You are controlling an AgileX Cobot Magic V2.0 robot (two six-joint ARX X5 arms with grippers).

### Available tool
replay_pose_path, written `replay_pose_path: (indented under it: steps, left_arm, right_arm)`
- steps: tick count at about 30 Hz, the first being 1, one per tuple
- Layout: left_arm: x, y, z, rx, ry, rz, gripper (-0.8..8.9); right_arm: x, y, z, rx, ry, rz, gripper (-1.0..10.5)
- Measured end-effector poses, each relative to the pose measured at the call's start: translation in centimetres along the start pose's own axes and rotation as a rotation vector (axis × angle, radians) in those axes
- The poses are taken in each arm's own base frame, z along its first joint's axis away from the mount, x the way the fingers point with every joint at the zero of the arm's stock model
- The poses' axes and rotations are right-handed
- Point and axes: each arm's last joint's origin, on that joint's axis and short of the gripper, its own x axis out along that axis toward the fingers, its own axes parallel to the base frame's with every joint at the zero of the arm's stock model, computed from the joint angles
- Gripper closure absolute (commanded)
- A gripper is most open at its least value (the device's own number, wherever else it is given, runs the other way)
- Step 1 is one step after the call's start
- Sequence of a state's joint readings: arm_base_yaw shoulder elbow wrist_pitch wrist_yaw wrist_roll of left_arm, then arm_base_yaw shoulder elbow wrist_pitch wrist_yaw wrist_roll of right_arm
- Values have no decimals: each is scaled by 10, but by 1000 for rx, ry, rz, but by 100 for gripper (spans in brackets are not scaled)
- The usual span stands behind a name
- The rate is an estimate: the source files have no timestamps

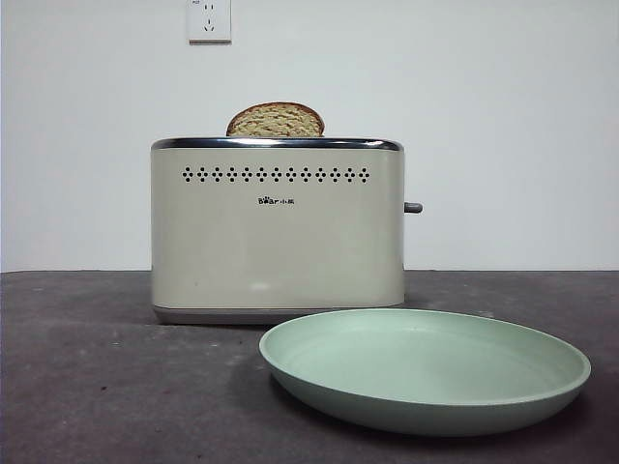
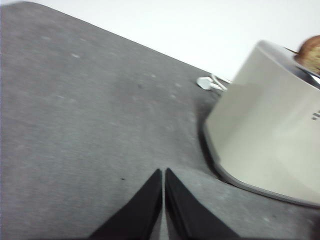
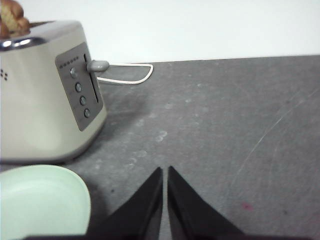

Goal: Take the bread from the toaster,put the bread on the plate,put the plate on the table

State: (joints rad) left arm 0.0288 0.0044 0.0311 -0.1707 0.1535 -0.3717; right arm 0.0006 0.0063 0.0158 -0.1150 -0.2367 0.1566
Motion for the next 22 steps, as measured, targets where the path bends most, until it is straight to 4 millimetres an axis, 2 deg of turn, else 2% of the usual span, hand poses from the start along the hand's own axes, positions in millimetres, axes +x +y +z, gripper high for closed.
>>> replay_pose_path:
  steps: [6,9,15,22]
  left_arm:
    - [0,-3,0,-46,32,-82,806]
    - [-4,-6,5,-61,55,-97,806]
    - [-16,-24,41,-55,36,-178,806]
    - [-22,-45,84,-38,156,-244,806]
  right_arm:
    - [-1,1,4,135,-24,9,943]
    - [-4,3,15,180,-51,17,943]
    - [-16,12,54,191,-90,27,943]
    - [-18,22,91,148,72,95,943]
